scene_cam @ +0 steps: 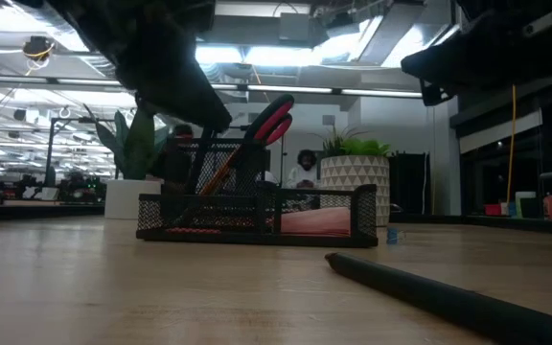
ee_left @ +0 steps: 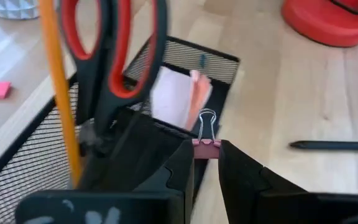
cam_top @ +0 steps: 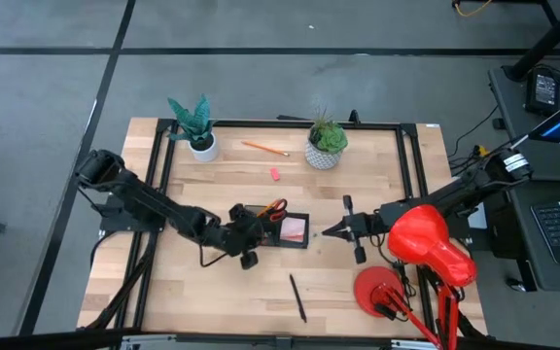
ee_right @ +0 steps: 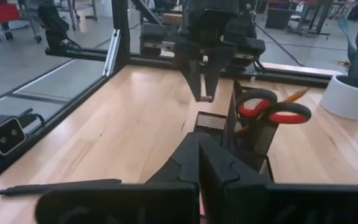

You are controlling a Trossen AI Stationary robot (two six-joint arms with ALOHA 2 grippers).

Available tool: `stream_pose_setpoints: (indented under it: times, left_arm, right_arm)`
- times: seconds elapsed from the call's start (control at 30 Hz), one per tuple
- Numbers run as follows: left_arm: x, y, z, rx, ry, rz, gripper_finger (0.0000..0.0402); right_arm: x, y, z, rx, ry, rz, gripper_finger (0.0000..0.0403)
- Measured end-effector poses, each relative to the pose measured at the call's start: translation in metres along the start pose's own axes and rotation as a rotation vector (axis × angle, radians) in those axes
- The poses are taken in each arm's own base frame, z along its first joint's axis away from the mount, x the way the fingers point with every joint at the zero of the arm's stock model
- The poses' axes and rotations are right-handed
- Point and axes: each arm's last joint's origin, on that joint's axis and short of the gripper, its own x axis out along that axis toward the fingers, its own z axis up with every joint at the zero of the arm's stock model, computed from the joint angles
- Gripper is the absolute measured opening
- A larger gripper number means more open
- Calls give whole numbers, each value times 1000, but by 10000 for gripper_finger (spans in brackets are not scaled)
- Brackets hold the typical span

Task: Pick and place office supplies into organizer
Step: Put the pink binder clip into the desk organizer

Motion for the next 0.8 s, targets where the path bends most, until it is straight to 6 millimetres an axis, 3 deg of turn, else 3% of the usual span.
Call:
stream_pose_setpoints:
  times: [0.47,0.8]
  left_arm:
    - [-1,12,-15,-114,117,139,51]
    - [20,11,-32,-114,170,191,51]
  right_arm:
    - [-2,-1,-4,38,12,-9,0]
    - [-1,-6,-4,-11,16,-33,0]
